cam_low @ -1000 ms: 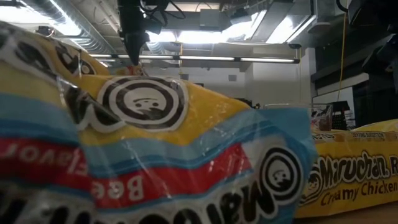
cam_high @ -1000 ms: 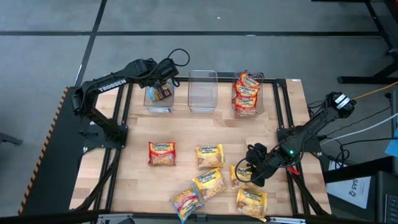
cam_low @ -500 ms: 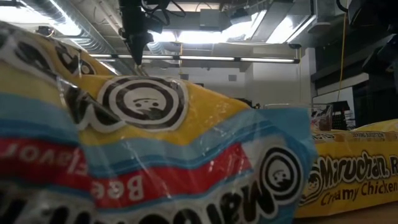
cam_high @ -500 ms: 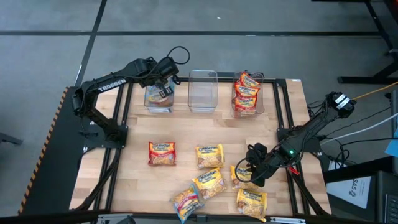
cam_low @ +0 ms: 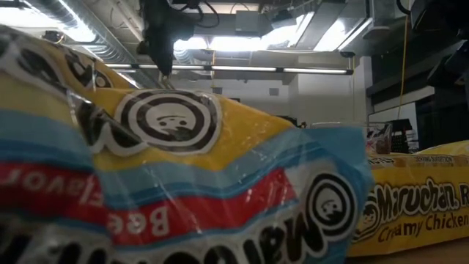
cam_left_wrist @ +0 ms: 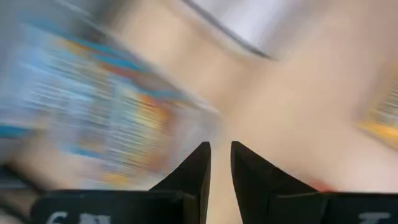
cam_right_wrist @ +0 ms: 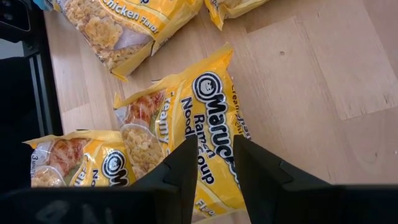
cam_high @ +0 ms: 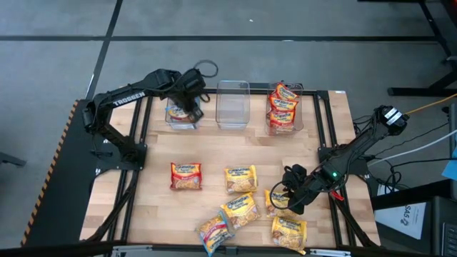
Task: Sort Maruchan noodles
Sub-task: Put the yellow noodle pack into the middle transparent bin
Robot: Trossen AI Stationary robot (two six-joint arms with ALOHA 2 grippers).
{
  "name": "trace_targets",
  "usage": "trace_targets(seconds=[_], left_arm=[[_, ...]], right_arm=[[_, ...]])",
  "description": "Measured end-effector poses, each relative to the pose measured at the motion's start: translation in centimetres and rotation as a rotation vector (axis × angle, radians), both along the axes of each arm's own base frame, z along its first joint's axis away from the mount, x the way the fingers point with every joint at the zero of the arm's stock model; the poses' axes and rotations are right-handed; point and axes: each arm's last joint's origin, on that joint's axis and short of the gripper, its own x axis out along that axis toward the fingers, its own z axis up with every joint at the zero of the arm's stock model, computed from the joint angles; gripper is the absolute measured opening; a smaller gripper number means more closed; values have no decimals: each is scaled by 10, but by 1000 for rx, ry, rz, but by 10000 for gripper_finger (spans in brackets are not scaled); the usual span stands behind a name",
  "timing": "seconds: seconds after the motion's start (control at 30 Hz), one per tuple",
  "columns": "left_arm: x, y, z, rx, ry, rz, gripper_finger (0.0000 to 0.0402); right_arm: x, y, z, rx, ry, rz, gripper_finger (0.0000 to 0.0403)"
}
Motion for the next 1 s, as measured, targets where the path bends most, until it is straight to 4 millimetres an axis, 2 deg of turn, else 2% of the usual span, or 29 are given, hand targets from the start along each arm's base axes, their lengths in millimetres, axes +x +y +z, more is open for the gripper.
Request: trace_targets(seconds=[0.1,0.2,0.3,0.43,0.63,0.73,0.8,0.9,1.0], left_arm=[[5,-27,-2,-218,-21,-16,57],[7,-63,-3,-319,57,-59,57],[8,-102,-6,-321,131,-137,57],[10,-157,-21,-332,167,-194,57],[2,-232,-56,-312,128,-307,57],[-6,-257,-73,-278,94,-354,57],[-11,-267,-81,-254,74,-358,57],[-16,-276,-89,-250,58,-335,57],[-18,-279,-89,-260,55,-309,57]], right_arm=[[0,0,0,-1,-1,0,106],[0,0,0,-12,-10,-8,106],[1,-1,0,-24,-20,-17,106],[1,-1,0,-24,-20,-17,106],[0,0,0,-2,1,6,106],[-1,1,0,5,14,44,106],[1,2,-3,1,22,46,107],[4,5,-13,-27,57,45,120],[9,9,-27,-38,105,15,151]])
